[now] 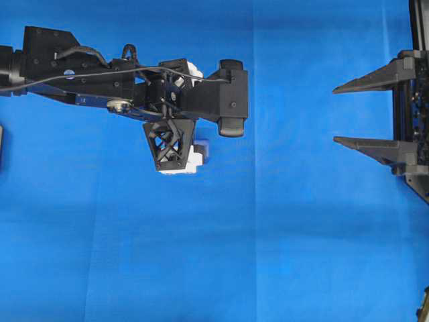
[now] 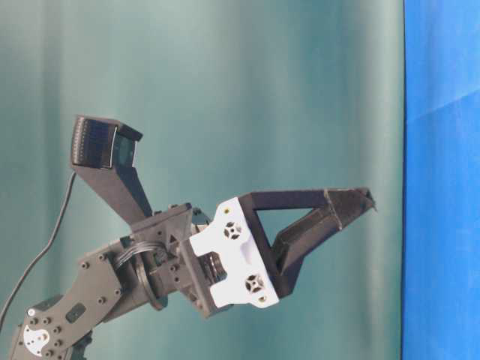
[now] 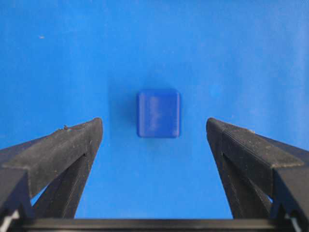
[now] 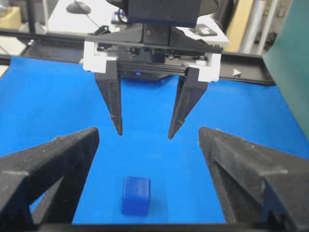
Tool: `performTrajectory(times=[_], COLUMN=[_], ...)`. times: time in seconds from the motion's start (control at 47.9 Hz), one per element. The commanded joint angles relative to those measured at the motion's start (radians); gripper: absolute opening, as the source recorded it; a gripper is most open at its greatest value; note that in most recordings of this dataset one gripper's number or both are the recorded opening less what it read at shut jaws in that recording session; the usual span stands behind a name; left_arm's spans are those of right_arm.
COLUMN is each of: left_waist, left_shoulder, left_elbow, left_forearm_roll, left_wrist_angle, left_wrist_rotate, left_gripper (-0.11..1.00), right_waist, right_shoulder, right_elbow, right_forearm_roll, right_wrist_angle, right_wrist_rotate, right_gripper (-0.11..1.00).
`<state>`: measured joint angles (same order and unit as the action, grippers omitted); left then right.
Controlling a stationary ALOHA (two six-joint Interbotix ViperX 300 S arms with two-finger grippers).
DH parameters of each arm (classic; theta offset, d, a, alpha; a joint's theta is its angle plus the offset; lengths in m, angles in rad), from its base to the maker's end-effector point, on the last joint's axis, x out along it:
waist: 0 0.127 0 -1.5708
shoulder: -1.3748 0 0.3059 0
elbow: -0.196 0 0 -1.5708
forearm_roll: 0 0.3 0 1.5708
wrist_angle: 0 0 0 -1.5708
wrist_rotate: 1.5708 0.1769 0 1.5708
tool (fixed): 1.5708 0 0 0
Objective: Handover the blue block to the right arm after grasping it with the left arm, then place it in the designated position.
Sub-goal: 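Lower the left gripper over the blue cube, then close the left gripper on the blue cube and lift it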
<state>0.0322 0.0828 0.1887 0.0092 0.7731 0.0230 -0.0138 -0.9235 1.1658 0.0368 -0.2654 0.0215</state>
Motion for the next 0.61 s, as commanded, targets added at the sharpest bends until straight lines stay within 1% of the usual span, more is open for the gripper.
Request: performTrajectory(times=[0.0, 0.271, 0.418, 0.585], left_waist=[-0.002, -0.002, -0.002, -0.002], left_shoulder=[-0.014, -0.014, -0.014, -0.014], left_elbow=[-0.012, 0.0, 0.028, 0.075], left_forearm_roll=[0.002, 0.002, 0.002, 0.002], left_wrist_angle=[-0.006, -0.018, -0.057, -0.132], left_wrist_rotate=[-0.002, -0.003, -0.005, -0.006], left_gripper=[0.92, 0.92, 0.92, 0.92], right_waist=[0.0, 0.0, 0.0, -0.002], right_shoulder=[0.006, 0.006, 0.008, 0.014], right_elbow=[-0.031, -0.031, -0.031, -0.031], right_forearm_roll=[0.002, 0.002, 0.002, 0.002], right_wrist_angle=[-0.011, -0.011, -0.012, -0.014], right_wrist_rotate=[-0.002, -0.002, 0.0, -0.002], right_gripper=[0.97, 0.97, 0.97, 0.97])
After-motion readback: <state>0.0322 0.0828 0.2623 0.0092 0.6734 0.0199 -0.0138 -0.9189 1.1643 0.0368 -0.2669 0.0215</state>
